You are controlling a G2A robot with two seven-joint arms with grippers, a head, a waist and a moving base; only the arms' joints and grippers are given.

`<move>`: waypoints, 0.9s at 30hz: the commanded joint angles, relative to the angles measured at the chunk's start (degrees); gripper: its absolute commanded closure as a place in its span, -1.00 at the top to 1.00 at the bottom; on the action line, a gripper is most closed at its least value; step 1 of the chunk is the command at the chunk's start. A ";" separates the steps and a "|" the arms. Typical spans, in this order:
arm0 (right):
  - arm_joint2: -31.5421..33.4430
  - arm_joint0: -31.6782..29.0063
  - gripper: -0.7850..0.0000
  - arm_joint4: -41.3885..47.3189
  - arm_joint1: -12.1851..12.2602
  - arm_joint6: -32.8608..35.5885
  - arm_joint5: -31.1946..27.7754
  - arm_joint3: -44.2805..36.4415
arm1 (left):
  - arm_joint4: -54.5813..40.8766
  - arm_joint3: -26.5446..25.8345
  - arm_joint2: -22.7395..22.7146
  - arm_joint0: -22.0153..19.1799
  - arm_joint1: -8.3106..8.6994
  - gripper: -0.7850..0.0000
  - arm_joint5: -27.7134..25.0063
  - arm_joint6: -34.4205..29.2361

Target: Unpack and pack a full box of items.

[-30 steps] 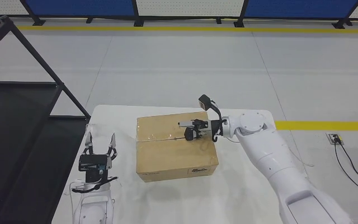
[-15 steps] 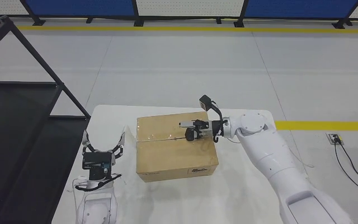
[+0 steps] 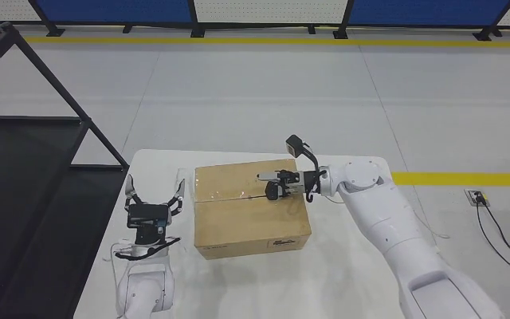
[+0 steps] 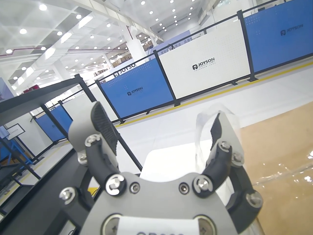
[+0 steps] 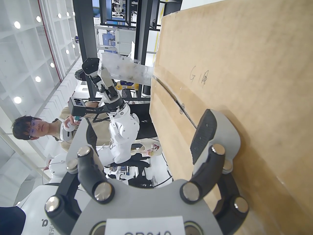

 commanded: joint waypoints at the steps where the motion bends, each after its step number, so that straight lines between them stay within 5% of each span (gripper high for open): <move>1: 0.07 -0.02 1.00 0.01 0.03 0.00 -0.02 0.06 | 0.30 -0.05 0.52 -0.67 -0.17 1.00 0.08 -0.55; 27: 0.87 -0.41 1.00 -0.59 0.54 -0.36 -0.36 -0.82 | 9.89 2.44 8.68 -5.88 -1.43 1.00 -9.37 -1.46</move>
